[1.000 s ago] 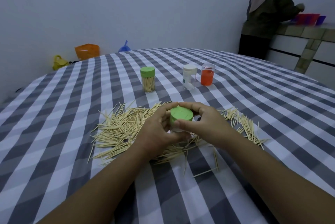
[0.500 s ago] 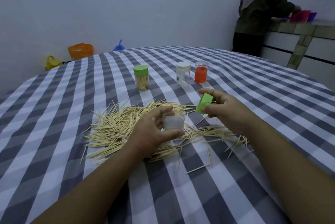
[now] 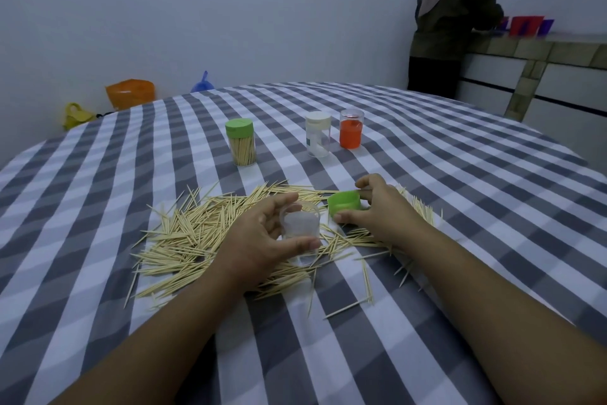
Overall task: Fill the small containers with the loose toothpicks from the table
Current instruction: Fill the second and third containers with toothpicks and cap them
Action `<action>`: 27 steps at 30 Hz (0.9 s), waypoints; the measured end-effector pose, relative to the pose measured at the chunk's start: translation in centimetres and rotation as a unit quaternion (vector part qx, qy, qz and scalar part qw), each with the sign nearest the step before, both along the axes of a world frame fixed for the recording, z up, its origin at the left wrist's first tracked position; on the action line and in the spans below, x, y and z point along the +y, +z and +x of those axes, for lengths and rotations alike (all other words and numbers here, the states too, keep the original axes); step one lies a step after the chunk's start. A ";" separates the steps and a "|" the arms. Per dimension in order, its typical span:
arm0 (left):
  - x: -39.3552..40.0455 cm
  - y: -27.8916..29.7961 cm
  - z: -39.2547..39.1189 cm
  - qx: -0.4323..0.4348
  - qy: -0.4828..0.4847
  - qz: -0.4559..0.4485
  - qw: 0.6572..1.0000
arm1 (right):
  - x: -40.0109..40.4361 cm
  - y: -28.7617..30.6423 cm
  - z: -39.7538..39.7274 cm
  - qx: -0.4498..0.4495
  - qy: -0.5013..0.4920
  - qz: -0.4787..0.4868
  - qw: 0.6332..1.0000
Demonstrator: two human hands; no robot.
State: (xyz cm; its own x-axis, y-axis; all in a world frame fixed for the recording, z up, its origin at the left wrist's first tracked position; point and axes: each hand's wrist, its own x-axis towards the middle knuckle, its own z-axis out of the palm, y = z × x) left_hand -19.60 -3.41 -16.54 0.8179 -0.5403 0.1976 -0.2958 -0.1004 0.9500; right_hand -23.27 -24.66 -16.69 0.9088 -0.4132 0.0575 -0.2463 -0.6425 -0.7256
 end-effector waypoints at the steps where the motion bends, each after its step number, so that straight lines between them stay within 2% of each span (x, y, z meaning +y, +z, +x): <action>1: 0.0 0.0 0.0 0.002 -0.001 -0.001 1.000 | 0.0 0.1 -0.1 0.001 0.008 0.019 1.000; 3: 0.0 0.0 0.0 0.003 -0.003 -0.003 1.000 | -0.4 0.4 -0.4 -0.005 0.024 0.067 0.997; 5: 0.1 0.0 -0.1 0.004 -0.005 -0.006 1.000 | -1.0 1.3 -0.9 -0.011 0.023 0.070 0.997; 8: 0.1 0.0 -0.1 0.008 -0.008 -0.010 1.000 | -2.5 2.8 -1.8 -0.014 -0.004 0.004 1.000; 11: 0.0 -0.1 0.0 0.011 -0.008 -0.010 1.000 | -3.7 3.5 -1.8 0.041 -0.003 -0.086 0.995; 17: 0.2 -0.2 0.0 0.001 -0.007 -0.004 1.000 | -4.6 2.4 0.5 0.150 0.050 -0.273 0.949; 24: 0.1 -0.2 0.1 0.008 -0.011 -0.009 1.000 | -5.9 3.3 0.2 0.238 0.081 -0.312 0.916; 27: 0.1 -0.3 0.4 0.014 -0.012 -0.012 1.000 | -6.1 3.6 -0.4 0.246 0.074 -0.311 0.915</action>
